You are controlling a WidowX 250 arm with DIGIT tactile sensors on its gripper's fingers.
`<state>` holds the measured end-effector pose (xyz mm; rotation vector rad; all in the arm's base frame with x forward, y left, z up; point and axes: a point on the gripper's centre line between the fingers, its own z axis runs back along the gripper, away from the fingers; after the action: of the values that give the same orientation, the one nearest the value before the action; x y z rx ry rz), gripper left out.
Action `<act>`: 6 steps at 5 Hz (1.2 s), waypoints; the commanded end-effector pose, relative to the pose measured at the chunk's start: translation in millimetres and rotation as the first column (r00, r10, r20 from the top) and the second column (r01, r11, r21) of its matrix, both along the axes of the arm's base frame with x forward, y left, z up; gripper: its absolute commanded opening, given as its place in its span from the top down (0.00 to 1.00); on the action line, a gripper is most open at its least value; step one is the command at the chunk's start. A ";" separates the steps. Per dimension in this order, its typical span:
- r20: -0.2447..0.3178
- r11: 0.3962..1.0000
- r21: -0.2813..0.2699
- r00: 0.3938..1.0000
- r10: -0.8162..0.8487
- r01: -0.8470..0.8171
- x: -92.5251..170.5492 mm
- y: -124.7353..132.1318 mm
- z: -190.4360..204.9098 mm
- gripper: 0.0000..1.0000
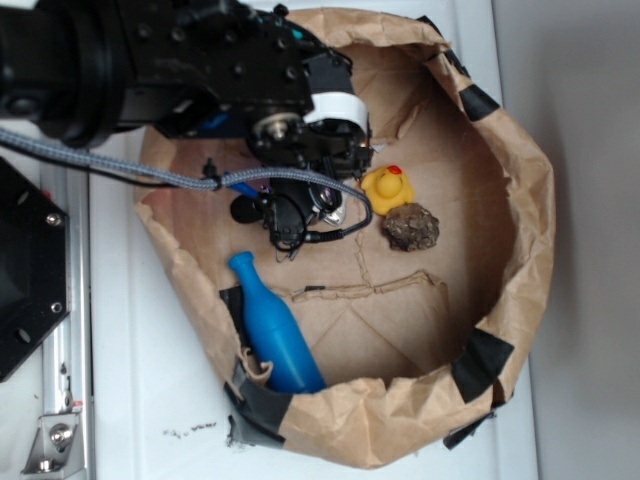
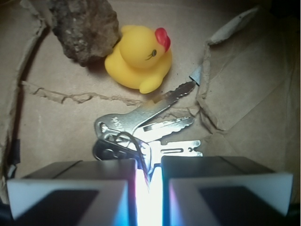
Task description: Grab the silver keys.
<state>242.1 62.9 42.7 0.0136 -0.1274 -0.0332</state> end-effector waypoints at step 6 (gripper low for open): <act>0.046 0.955 -0.171 0.967 0.252 -0.241 23.0 -15.7 96.7 1.00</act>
<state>262.1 41.4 122.7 -0.1358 -0.1553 0.2307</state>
